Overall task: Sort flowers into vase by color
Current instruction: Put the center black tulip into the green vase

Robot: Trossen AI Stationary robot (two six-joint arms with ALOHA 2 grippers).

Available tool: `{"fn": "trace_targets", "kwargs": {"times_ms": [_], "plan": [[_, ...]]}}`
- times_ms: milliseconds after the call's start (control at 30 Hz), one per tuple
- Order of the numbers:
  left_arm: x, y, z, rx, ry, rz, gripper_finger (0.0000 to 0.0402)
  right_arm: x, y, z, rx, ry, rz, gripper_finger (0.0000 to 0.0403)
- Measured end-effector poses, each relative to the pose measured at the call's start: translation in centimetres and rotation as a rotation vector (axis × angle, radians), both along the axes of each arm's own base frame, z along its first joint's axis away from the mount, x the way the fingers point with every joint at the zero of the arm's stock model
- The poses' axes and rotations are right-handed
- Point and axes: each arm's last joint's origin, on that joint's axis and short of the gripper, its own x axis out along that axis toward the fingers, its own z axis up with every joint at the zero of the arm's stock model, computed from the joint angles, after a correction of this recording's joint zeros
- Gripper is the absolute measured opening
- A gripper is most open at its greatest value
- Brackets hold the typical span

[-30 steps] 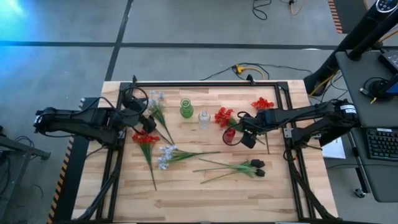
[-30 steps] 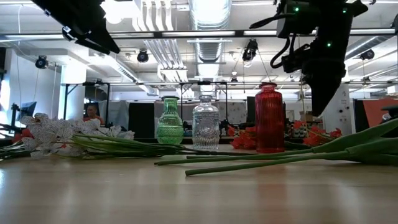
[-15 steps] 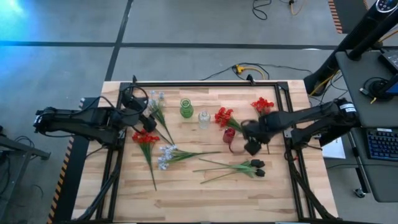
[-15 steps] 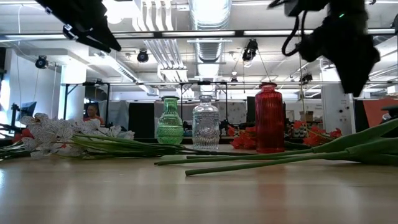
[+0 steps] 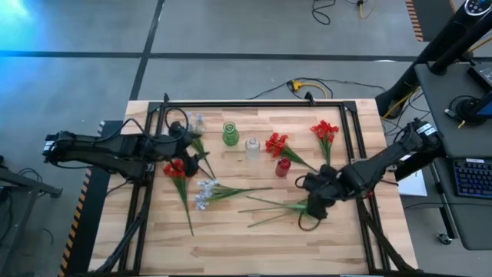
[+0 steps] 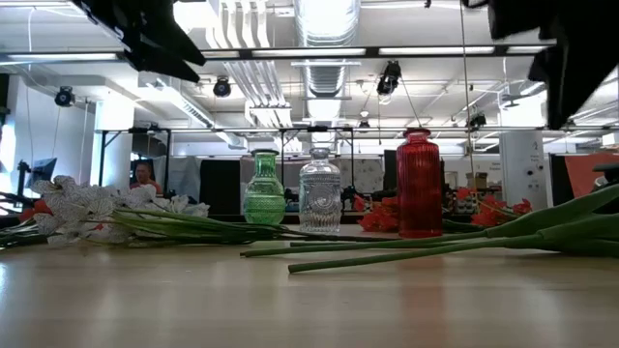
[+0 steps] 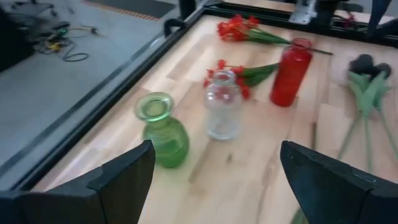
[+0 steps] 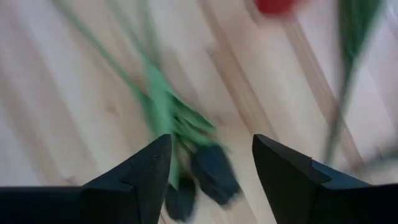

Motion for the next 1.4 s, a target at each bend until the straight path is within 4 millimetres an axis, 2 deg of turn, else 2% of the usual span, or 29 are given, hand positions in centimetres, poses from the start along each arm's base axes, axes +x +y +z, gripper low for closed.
{"fn": "trace_targets", "kwargs": {"times_ms": [233,367,467,700,1033,1267,1400], "plan": [[1.3,-1.5,-1.4,-0.061,-0.016,-0.042,0.0327,1.0,2.2,0.7,-0.155,-0.243,0.172,0.0212],[1.5,-3.8,-3.5,-0.149,-0.041,-0.103,0.0327,1.5,2.7,0.1,-0.235,-0.262,0.223,0.0216],[1.7,-5.7,-4.2,-0.185,-0.117,-0.188,0.0327,2.3,3.2,-0.7,-0.259,-0.258,0.260,0.0221],[2.1,-9.0,-5.0,-0.064,-0.158,-0.383,0.0327,4.5,4.7,-3.0,-0.286,-0.264,0.322,0.0221],[2.4,-9.4,-8.0,-0.006,-0.035,-0.377,0.0327,6.6,6.2,-5.6,-0.289,-0.169,0.334,0.0210],[2.5,-9.3,-8.7,0.031,0.005,-0.326,0.0327,7.1,6.5,-7.2,-0.294,-0.123,0.332,0.0210],[2.1,-8.8,-9.2,0.072,0.049,-0.224,0.0327,7.1,6.6,-7.6,-0.301,-0.108,0.332,0.0210]]}}
